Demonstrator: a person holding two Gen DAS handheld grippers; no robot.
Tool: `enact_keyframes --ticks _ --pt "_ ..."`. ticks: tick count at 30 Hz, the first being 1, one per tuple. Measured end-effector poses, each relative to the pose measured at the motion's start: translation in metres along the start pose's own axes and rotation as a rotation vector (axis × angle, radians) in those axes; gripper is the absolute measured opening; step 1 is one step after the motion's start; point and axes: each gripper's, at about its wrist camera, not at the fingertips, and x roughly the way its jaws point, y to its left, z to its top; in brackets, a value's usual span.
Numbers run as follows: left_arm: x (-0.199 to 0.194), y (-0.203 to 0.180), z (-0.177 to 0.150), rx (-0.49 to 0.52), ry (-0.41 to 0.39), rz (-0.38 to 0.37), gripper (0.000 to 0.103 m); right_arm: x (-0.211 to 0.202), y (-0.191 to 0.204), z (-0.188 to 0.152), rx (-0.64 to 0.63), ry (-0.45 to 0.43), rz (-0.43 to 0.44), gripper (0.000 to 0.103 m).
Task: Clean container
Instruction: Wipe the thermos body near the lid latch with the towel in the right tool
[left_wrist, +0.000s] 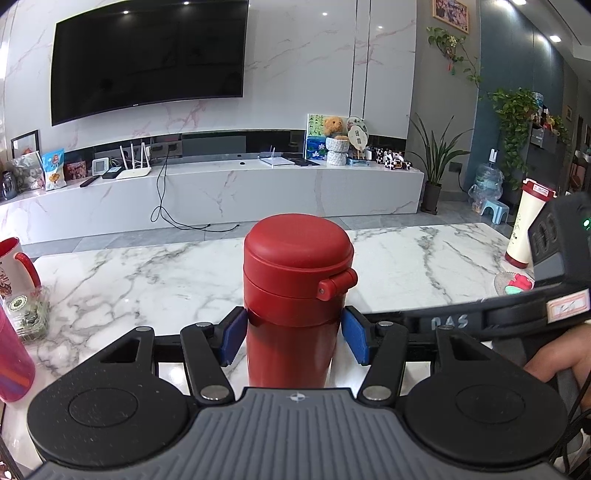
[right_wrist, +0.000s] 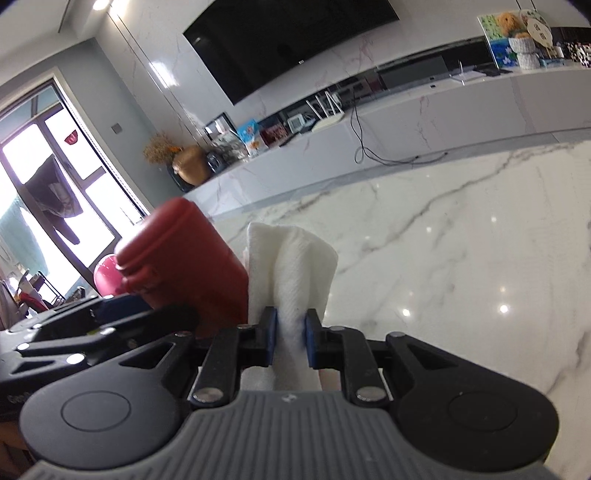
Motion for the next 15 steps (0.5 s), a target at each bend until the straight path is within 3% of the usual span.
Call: enact_keyframes --ticks 7,15 --pt "0.0 -0.003 -0.001 -0.013 0.001 0.012 0.058 0.02 -0.006 -0.012 0.017 0.085 -0.055 0.019" --pt "0.002 -0.014 -0.005 -0.096 0.006 0.104 0.061 0.036 -0.012 -0.023 0.036 0.147 -0.098 0.019"
